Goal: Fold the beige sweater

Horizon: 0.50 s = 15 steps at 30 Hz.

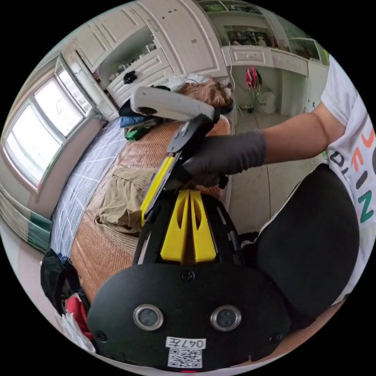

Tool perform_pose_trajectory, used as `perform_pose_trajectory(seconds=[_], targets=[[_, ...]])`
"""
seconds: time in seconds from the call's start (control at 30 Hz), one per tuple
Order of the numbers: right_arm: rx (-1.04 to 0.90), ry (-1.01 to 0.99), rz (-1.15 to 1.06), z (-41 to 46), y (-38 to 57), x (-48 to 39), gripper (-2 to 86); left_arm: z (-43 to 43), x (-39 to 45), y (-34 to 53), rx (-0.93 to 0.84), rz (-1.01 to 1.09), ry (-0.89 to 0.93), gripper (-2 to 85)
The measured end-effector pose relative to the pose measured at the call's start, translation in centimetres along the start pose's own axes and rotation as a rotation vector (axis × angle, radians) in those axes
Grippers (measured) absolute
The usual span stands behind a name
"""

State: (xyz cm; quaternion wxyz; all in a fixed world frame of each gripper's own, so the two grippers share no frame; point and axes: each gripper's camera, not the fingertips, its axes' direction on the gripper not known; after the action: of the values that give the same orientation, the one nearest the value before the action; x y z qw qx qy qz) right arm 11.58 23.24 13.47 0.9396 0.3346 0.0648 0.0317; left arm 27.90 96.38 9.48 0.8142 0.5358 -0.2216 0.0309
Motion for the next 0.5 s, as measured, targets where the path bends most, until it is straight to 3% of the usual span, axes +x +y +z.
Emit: perform_pose_trajectory(seconds=[0.1,0.2,0.27,0.37,0.5], targets=[[0.080,-0.051,0.050,-1.8,-1.9,0.3,-0.8,-5.0,-3.4,6.1,0.176,-0.082,-0.029,-0.9],[0.155,-0.014,0.008,-4.3,-4.7,-1.9,-0.8,-11.5,-9.3,15.2,0.414,-0.326,-0.134,-0.9],[0.141,0.057,-0.083,-4.6,-6.8,-5.0,-0.8,-15.4,-13.8,24.4,0.611,-0.610,-0.229,-0.9],[0.058,0.117,-0.187,-1.7,-8.0,-8.5,-0.7,-14.7,-18.8,32.9,0.588,-0.913,-0.306,-1.0],[-0.139,0.232,-0.251,4.7,-8.8,-10.6,0.0,-9.0,-23.5,37.4,0.415,-1.020,-0.187,-1.0]])
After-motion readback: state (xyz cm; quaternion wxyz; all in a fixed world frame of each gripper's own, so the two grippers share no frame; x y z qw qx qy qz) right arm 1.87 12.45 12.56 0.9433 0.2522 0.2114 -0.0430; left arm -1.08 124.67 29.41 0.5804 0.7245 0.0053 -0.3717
